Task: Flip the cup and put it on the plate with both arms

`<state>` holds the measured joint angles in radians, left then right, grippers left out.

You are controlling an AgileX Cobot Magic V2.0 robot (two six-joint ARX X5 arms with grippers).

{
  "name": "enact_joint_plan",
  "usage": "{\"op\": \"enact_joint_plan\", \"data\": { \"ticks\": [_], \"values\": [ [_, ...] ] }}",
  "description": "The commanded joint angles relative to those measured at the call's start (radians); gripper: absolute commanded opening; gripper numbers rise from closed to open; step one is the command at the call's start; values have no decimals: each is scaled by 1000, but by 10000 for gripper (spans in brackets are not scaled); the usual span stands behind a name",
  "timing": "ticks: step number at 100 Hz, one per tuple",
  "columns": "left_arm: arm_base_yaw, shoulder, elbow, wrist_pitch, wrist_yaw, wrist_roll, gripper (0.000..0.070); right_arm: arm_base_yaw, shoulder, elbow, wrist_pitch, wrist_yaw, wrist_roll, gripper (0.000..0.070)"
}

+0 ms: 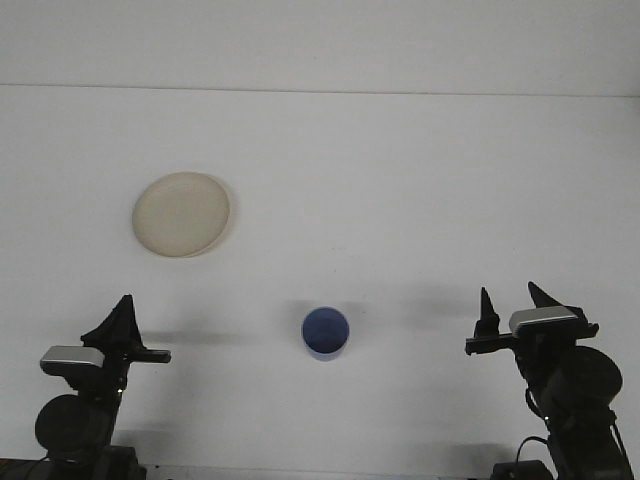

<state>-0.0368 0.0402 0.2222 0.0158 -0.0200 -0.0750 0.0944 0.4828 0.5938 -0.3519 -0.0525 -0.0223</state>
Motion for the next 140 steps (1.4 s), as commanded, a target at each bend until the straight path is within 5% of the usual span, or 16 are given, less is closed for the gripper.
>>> {"op": "enact_joint_plan", "data": {
  "ticks": [1, 17, 53, 70, 114, 120, 133, 140],
  "values": [
    [1, 31, 90, -66, 2, -51, 12, 1, 2, 8, 11, 0, -7, 498],
    [1, 195, 357, -313, 19, -73, 12, 1, 2, 8, 11, 0, -5, 498],
    [1, 650, 892, -780, 228, -59, 12, 1, 2, 8, 11, 0, -5, 498],
    [-11, 835, 1036, -1015, 239, -12, 12, 1, 2, 8, 11, 0, -5, 498],
    [-16, 999, 1052, -1064, 238, -4, 20, 0, 2, 8, 11, 0, -5, 498],
    [-16, 998, 1052, -1064, 238, -5, 81, 0, 2, 8, 11, 0, -5, 498],
    [-16, 998, 1052, -1066, 239, -5, 379, 0, 2, 8, 11, 0, -5, 498],
    [-16, 998, 1052, -1064, 239, -5, 472, 0, 2, 8, 11, 0, -5, 498]
  ]
}}
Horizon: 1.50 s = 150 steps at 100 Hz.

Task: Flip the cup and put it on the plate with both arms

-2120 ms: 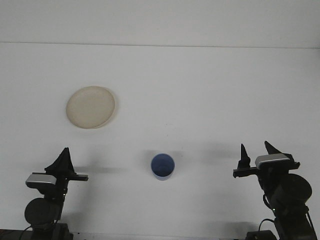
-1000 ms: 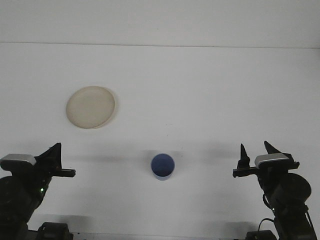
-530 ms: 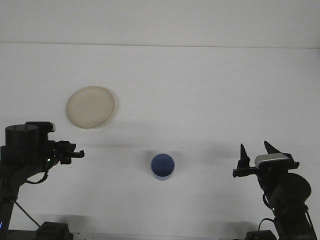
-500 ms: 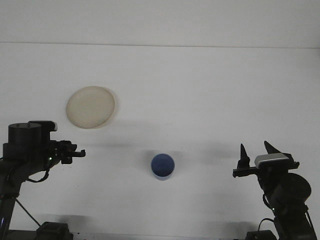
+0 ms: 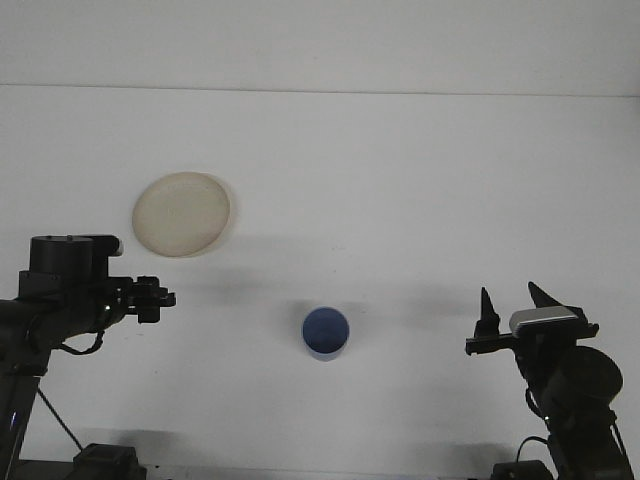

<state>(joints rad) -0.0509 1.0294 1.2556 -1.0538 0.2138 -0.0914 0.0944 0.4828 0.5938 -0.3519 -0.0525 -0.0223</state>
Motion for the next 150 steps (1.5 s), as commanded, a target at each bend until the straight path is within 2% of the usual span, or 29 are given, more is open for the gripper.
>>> {"op": "enact_joint_plan", "data": {
  "ticks": [1, 29, 47, 56, 76, 101, 124, 150],
  "values": [
    [-2, 9, 18, 6, 5, 11, 474, 0, 2, 8, 11, 0, -5, 498],
    [-53, 33, 40, 7, 5, 3, 473, 1, 2, 8, 12, 0, -5, 498],
    [-202, 128, 109, 16, -17, -34, 469, 0, 2, 8, 14, 0, -5, 498],
    [-293, 198, 151, 36, -48, -35, 469, 1, 2, 8, 14, 0, -5, 498],
    [-489, 384, 262, 72, -68, -34, 469, 0, 2, 8, 14, 0, -5, 498],
    [-644, 581, 367, 71, -68, -28, 469, 0, 2, 8, 14, 0, -5, 498],
    [-718, 686, 372, 63, -68, -21, 469, 0, 2, 8, 14, 0, -5, 498],
    [-729, 797, 372, 59, -68, -5, 469, 0, 1, 8, 13, 0, -5, 498]
  ]
}}
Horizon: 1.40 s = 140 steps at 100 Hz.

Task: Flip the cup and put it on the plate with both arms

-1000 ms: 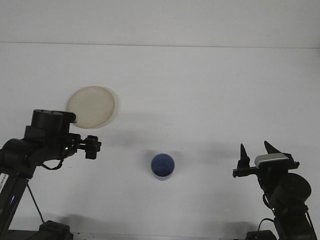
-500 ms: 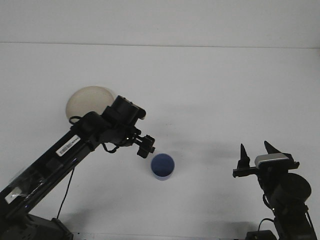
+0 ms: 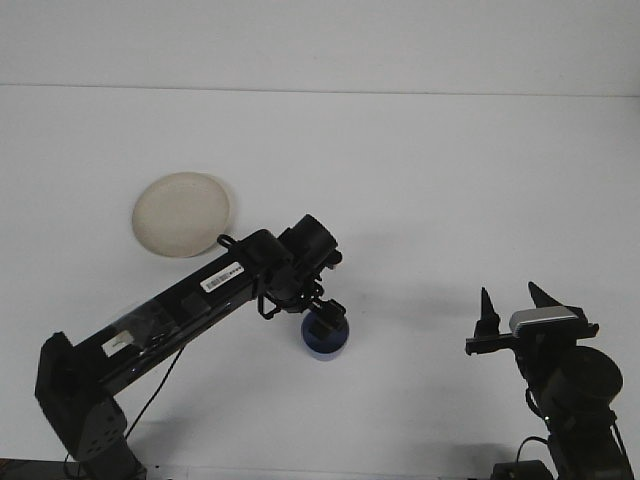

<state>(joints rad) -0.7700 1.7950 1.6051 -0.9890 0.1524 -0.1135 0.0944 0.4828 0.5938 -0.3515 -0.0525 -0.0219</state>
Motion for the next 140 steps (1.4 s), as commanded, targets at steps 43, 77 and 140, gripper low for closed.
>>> {"op": "enact_joint_plan", "data": {
  "ticks": [43, 77, 140],
  "values": [
    [-17, 89, 23, -7, -7, 39, 10, 0, 0, 8, 13, 0, -5, 498],
    [18, 89, 87, -60, -33, 68, 10, 1, 0, 8, 13, 0, -5, 498],
    [610, 114, 491, -121, -198, 79, 11, 1, 0, 8, 14, 0, -5, 498]
  ]
}}
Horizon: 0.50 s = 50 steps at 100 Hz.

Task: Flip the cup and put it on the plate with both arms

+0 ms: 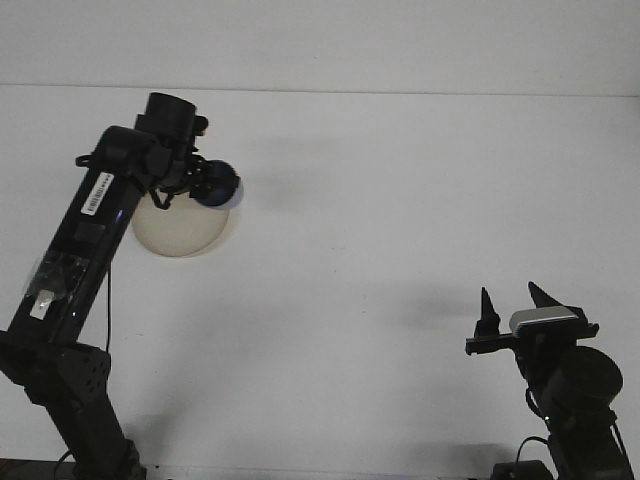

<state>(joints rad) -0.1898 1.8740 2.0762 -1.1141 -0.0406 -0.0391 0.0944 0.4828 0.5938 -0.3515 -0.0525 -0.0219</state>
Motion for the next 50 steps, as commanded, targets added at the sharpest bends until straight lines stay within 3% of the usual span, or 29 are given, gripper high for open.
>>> {"op": "enact_joint_plan", "data": {
  "ticks": [1, 22, 50],
  "values": [
    [39, 39, 19, 5, -5, 3, 11, 1, 0, 8, 14, 0, -5, 498],
    [156, 130, 19, 10, 0, -6, 12, 1, 0, 8, 14, 0, -5, 498],
    [195, 229, 19, 16, 18, -7, 13, 1, 0, 8, 13, 0, -5, 498]
  ]
}}
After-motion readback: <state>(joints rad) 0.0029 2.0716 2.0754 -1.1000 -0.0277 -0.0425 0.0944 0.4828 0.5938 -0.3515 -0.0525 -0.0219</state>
